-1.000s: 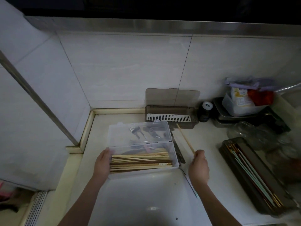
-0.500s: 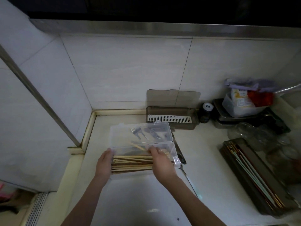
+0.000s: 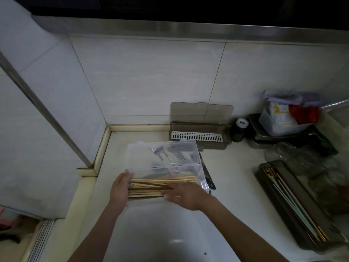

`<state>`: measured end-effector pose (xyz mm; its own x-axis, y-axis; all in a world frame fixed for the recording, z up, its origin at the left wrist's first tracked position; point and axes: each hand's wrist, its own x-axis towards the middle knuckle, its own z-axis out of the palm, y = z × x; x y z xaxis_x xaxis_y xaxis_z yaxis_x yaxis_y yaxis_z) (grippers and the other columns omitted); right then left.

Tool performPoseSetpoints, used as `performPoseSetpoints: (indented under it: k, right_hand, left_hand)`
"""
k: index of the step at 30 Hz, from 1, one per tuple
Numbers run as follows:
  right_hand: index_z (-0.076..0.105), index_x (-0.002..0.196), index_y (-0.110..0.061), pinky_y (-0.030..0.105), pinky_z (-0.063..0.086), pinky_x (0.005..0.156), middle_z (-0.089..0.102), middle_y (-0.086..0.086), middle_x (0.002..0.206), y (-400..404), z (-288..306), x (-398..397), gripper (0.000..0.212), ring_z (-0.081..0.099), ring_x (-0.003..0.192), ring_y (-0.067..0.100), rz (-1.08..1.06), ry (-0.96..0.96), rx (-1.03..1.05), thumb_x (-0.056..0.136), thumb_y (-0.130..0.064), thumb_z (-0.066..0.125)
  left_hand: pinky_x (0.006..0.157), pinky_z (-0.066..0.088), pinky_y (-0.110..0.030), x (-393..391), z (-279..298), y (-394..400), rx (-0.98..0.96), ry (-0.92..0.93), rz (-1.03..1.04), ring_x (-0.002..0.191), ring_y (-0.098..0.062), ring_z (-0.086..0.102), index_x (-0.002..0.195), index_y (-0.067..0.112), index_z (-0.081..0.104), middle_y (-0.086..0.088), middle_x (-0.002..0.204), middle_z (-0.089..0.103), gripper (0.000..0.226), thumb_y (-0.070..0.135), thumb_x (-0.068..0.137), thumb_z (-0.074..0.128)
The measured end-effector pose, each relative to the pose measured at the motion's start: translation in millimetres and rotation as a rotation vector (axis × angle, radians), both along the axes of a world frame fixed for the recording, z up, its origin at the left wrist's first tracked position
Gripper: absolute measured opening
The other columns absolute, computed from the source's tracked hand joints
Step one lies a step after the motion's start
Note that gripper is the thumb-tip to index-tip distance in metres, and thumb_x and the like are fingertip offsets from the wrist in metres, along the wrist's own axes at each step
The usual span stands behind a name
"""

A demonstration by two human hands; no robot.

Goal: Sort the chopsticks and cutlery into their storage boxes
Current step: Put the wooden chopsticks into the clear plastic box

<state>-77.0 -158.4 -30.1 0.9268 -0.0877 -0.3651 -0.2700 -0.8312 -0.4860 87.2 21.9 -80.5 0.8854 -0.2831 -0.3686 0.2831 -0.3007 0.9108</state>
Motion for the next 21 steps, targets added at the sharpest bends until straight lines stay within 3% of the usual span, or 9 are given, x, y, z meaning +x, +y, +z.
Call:
performPoseSetpoints:
  k: [2, 3, 5, 6, 8, 12, 17, 21]
  right_hand:
    - [0.047, 0.13, -0.048, 0.052, -0.006, 0.113, -0.001, -0.016, 0.158, -6.4, -1.8, 5.5, 0.074, 0.003, 0.146, 0.011, 0.084, 0.017, -0.107, 0.075, -0.08, 0.009]
    - [0.048, 0.129, -0.046, 0.053, -0.007, 0.112, -0.002, -0.015, 0.159, -5.9, -2.8, 6.9, 0.075, 0.002, 0.146, 0.01, 0.071, 0.012, -0.107, 0.076, -0.08, 0.007]
    - [0.057, 0.121, -0.033, 0.048, 0.018, 0.114, 0.029, -0.007, 0.153, -1.2, -1.4, 6.5, 0.055, 0.034, 0.135, 0.015, -0.14, -0.029, 0.037, 0.091, -0.065, 0.023]
    - [0.059, 0.115, -0.025, 0.044, 0.036, 0.106, 0.05, -0.001, 0.137, -0.2, -1.6, 6.5, 0.041, 0.051, 0.117, 0.016, -0.259, -0.065, 0.099, 0.096, -0.052, 0.034]
    - [0.058, 0.108, -0.018, 0.037, 0.051, 0.088, 0.065, 0.003, 0.107, -2.9, -1.8, 9.7, 0.02, 0.059, 0.093, 0.017, -0.349, -0.096, 0.082, 0.095, -0.031, 0.051]
    - [0.061, 0.107, -0.021, 0.028, 0.048, 0.084, 0.055, 0.001, 0.121, -1.6, 4.8, 28.7, 0.023, 0.055, 0.099, 0.019, -0.196, -0.016, 0.084, 0.085, -0.028, 0.067]
    - [0.058, 0.112, -0.011, 0.038, 0.044, 0.094, 0.051, 0.011, 0.125, 7.0, 1.9, 47.3, 0.027, 0.052, 0.112, 0.029, -0.035, 0.088, -0.092, 0.092, -0.029, 0.055]
    - [0.051, 0.122, -0.009, 0.038, 0.046, 0.09, 0.057, 0.016, 0.119, 6.3, 6.3, 49.6, 0.026, 0.056, 0.108, 0.03, 0.022, 0.025, -0.219, 0.097, -0.014, 0.044]
  left_hand:
    - [0.088, 0.049, -0.052, 0.4, -0.2, 0.1, 0.011, -0.005, 0.001, 0.09, -0.034, 0.064, 0.085, 0.023, 0.067, -0.011, 0.091, 0.069, 0.034, 0.045, 0.096, 0.043]
    - [0.087, 0.05, -0.052, 0.3, 0.4, -0.1, 0.009, -0.001, 0.0, 0.09, -0.034, 0.064, 0.085, 0.023, 0.067, -0.011, 0.09, 0.068, 0.034, 0.045, 0.097, 0.042]
    - [0.086, 0.049, -0.051, -0.7, 2.3, -0.7, 0.007, 0.008, 0.001, 0.089, -0.034, 0.064, 0.086, 0.024, 0.067, -0.011, 0.09, 0.068, 0.034, 0.044, 0.097, 0.043]
    - [0.086, 0.049, -0.05, -1.2, 3.1, -0.8, 0.006, 0.01, 0.008, 0.089, -0.034, 0.064, 0.086, 0.023, 0.067, -0.011, 0.089, 0.068, 0.033, 0.044, 0.097, 0.043]
    - [0.083, 0.05, -0.048, -1.1, 5.0, -0.8, 0.004, 0.016, 0.025, 0.089, -0.035, 0.064, 0.086, 0.022, 0.067, -0.011, 0.088, 0.068, 0.033, 0.043, 0.097, 0.044]
    - [0.084, 0.05, -0.047, -1.9, 6.6, -2.1, 0.015, 0.003, 0.015, 0.088, -0.033, 0.063, 0.085, 0.023, 0.066, -0.011, 0.089, 0.068, 0.034, 0.042, 0.098, 0.041]
    - [0.085, 0.049, -0.05, -0.8, 5.2, 0.1, 0.022, -0.033, 0.007, 0.089, -0.033, 0.063, 0.086, 0.021, 0.067, -0.013, 0.091, 0.068, 0.035, 0.042, 0.098, 0.042]
    - [0.068, 0.048, -0.03, -2.0, 6.5, -2.3, 0.053, -0.065, 0.002, 0.077, -0.023, 0.063, 0.087, 0.015, 0.069, -0.009, 0.083, 0.069, 0.037, 0.036, 0.099, 0.041]
